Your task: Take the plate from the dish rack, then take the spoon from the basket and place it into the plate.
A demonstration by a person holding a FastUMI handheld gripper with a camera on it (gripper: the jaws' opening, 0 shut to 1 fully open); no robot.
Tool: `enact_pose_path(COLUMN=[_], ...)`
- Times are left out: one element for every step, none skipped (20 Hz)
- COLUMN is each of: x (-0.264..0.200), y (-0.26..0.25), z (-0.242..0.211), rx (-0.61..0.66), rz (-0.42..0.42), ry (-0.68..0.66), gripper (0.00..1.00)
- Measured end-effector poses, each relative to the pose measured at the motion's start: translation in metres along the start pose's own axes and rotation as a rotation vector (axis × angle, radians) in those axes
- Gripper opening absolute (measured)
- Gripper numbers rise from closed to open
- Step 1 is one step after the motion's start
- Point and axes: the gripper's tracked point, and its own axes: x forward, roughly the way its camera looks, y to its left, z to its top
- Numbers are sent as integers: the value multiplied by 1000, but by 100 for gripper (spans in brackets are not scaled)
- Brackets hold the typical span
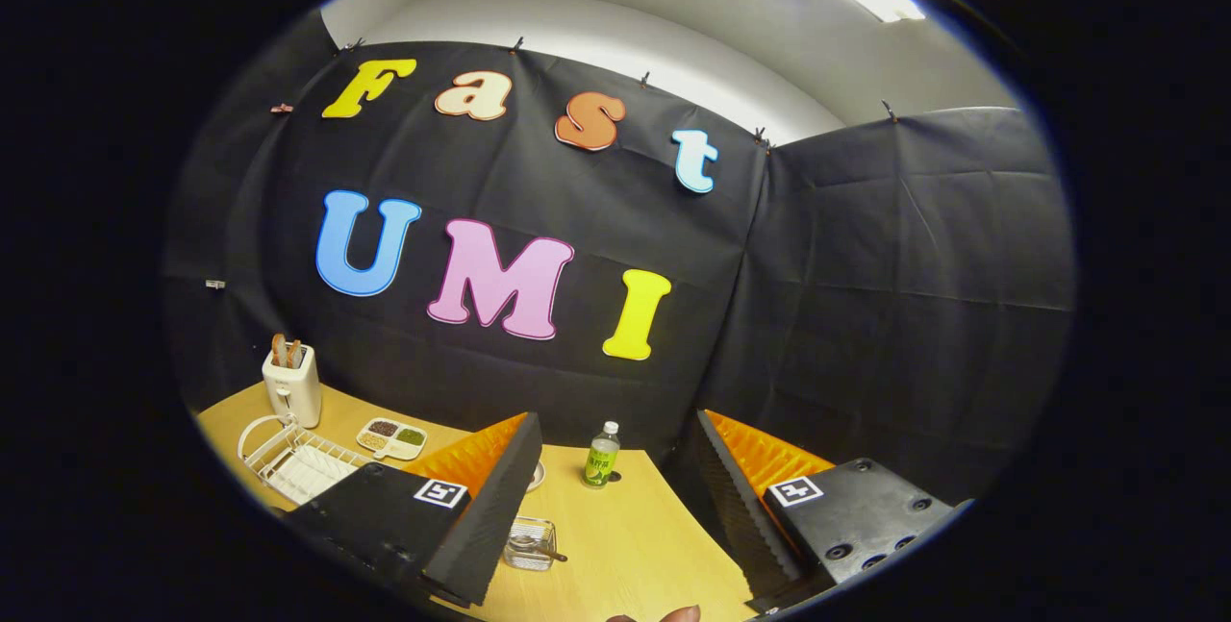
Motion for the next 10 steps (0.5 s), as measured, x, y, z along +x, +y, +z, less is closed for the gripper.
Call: enact_pose_path(x=[0, 1, 2, 4, 8, 12, 16, 19, 24, 28], y=[2, 7, 19, 40, 61, 78, 91, 102, 115, 127], z=[-1, -2, -1, -3, -8, -17, -31, -45, -57, -72], rx=[3, 15, 44, 89, 131, 158, 172, 181, 193, 200], rz=[6, 20, 62, 135, 208, 263, 306, 340, 371, 394], ry=[5, 11, 22, 47, 91, 152, 229, 297, 364, 443], gripper=[97, 97, 97, 97, 97, 97, 97, 97, 97, 98])
